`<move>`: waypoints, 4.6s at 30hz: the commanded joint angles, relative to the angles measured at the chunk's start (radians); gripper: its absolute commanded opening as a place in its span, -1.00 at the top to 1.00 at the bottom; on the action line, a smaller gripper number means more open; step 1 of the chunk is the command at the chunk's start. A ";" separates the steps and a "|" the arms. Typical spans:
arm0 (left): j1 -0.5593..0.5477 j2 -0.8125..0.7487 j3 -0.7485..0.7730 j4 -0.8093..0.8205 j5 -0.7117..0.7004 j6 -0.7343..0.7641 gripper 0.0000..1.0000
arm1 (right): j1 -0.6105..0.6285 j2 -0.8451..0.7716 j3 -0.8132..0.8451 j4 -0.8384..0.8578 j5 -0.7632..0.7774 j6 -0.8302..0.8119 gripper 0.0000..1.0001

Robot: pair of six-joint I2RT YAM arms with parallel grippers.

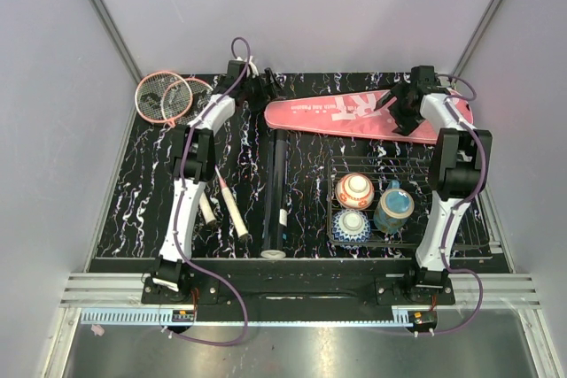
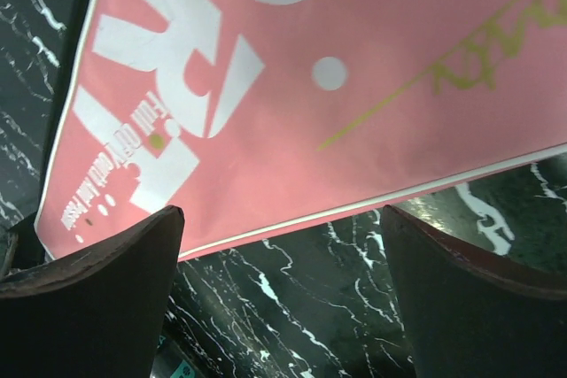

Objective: Pack up the badminton gear

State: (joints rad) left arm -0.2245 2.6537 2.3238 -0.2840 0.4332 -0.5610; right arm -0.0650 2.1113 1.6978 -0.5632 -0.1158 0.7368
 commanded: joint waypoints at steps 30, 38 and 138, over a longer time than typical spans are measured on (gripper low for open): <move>-0.009 -0.280 -0.190 0.172 0.071 0.338 1.00 | 0.160 0.225 0.301 0.052 0.013 0.314 -0.84; -0.070 -0.569 -0.384 0.308 -0.169 0.628 1.00 | 0.179 0.234 0.511 -0.141 0.189 0.279 -0.87; -0.226 -0.850 -0.736 0.160 0.044 -0.013 -0.88 | 0.366 -0.608 -0.645 1.195 -0.166 -0.016 1.00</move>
State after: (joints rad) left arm -0.3935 1.7336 1.5566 -0.0952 0.5823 -0.5930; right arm 0.2974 1.6028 1.0809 0.4255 -0.2264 0.7467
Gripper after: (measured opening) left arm 0.951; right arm 0.010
